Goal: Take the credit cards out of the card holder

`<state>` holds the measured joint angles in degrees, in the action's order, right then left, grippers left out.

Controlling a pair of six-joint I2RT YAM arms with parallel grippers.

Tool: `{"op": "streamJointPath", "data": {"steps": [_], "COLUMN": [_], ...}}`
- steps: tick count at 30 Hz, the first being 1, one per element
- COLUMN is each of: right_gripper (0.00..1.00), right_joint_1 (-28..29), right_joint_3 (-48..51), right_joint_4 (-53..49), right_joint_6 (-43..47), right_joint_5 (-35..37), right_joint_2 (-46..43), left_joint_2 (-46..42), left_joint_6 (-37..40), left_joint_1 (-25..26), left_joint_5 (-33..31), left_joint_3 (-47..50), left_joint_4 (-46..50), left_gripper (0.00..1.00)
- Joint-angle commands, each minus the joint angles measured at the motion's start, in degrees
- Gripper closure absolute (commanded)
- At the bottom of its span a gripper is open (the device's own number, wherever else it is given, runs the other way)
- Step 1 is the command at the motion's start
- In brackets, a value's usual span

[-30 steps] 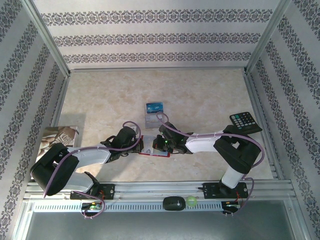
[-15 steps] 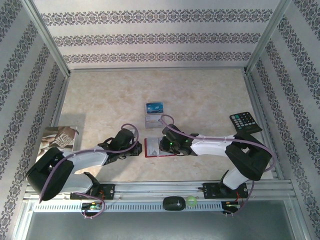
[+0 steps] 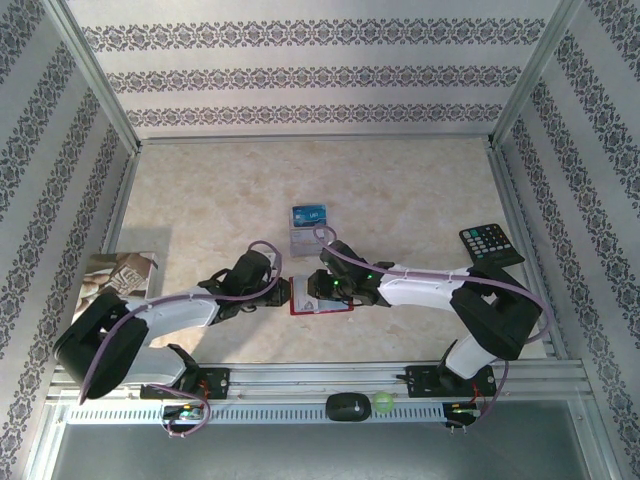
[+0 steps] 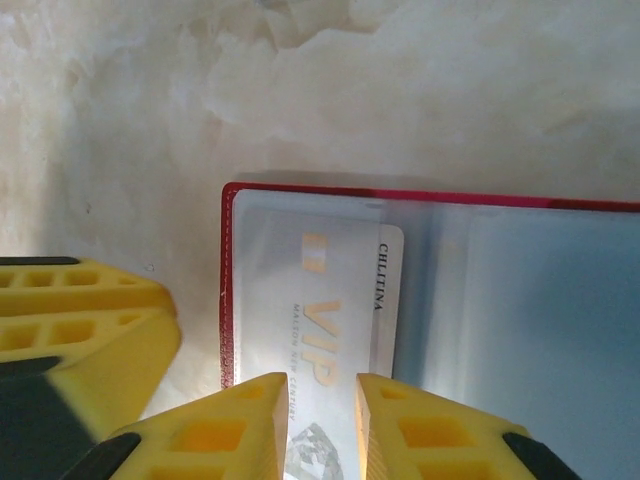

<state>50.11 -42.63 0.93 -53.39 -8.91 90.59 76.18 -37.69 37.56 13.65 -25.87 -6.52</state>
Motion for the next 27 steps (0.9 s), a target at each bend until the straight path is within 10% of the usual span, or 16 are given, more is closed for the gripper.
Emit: {"op": "streamJointPath", "data": {"steps": [1, 27], "right_gripper": [0.76, 0.82], "right_joint_1": [-0.3, -1.9], "right_joint_3": [2.0, 6.2], "right_joint_4": [1.2, 4.4], "right_joint_6": [-1.6, -4.5], "right_joint_5": [-0.7, -3.1], "right_joint_2": [-0.5, -0.8], "left_joint_2": [0.9, 4.2], "left_joint_6": [0.3, -1.8], "left_joint_1": [0.8, 3.1], "left_joint_5": [2.6, 0.4], "left_joint_3": [-1.0, 1.7], "left_joint_4": [-4.5, -3.5], "left_gripper": [0.80, 0.83]}}
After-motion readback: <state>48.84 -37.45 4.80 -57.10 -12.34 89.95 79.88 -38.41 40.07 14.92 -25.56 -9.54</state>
